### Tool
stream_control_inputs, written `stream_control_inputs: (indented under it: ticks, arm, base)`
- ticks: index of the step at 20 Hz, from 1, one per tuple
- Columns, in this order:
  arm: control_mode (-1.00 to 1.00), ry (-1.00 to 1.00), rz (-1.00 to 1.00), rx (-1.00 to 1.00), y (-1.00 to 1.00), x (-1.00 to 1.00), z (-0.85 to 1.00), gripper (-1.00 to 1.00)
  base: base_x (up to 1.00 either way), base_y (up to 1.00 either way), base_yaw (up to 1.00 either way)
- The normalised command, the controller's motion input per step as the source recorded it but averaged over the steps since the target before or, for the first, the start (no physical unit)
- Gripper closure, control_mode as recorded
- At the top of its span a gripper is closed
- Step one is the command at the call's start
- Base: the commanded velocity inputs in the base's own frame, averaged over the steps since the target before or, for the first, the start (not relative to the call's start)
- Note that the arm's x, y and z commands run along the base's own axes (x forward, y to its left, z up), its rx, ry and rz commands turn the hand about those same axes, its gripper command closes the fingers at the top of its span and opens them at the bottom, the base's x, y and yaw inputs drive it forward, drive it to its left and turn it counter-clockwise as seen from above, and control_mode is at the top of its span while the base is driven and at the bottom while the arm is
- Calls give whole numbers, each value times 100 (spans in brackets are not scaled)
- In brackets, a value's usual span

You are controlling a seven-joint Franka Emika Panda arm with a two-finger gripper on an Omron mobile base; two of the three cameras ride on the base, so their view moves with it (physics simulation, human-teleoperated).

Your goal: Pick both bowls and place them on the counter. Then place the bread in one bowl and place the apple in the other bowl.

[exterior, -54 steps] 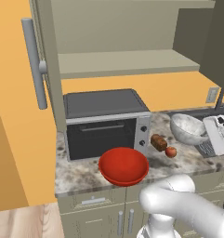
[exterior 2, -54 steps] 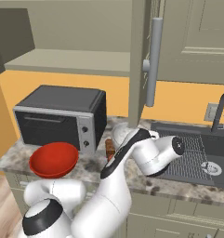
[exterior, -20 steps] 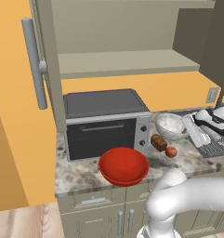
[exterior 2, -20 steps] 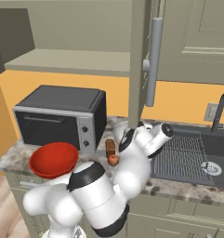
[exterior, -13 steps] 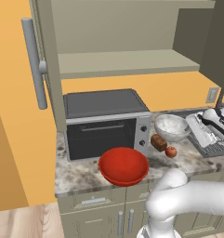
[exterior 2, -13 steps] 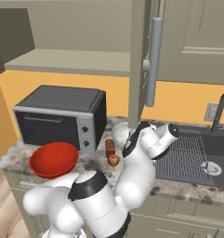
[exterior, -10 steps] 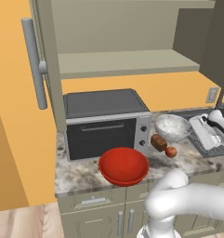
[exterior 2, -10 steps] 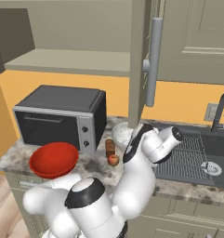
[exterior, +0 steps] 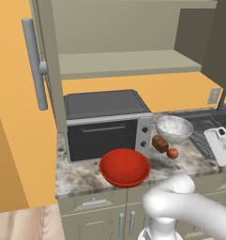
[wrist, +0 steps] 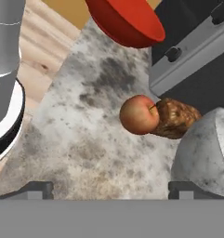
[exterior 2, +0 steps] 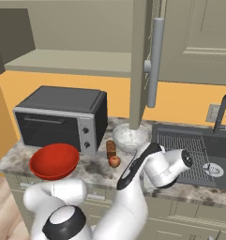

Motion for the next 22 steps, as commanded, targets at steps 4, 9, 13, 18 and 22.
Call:
stream_control_inputs:
  ticks: [4,9,13,18,22]
  arm:
    - [-100,0,-27,8,6,-72,-1,-100]
    - [-100,0,-33,2,26,-30,21,-100]
    - [-100,0,-36,0,74,-8,36,-100]
    - [-100,6,-37,0,72,-1,41,-100]
    - [-100,21,-42,0,53,0,22,-100]
  base:
    - [0,0,0]
    - [0,0,0]
    - [0,0,0]
    - [0,0,0]
    - [0,0,0]
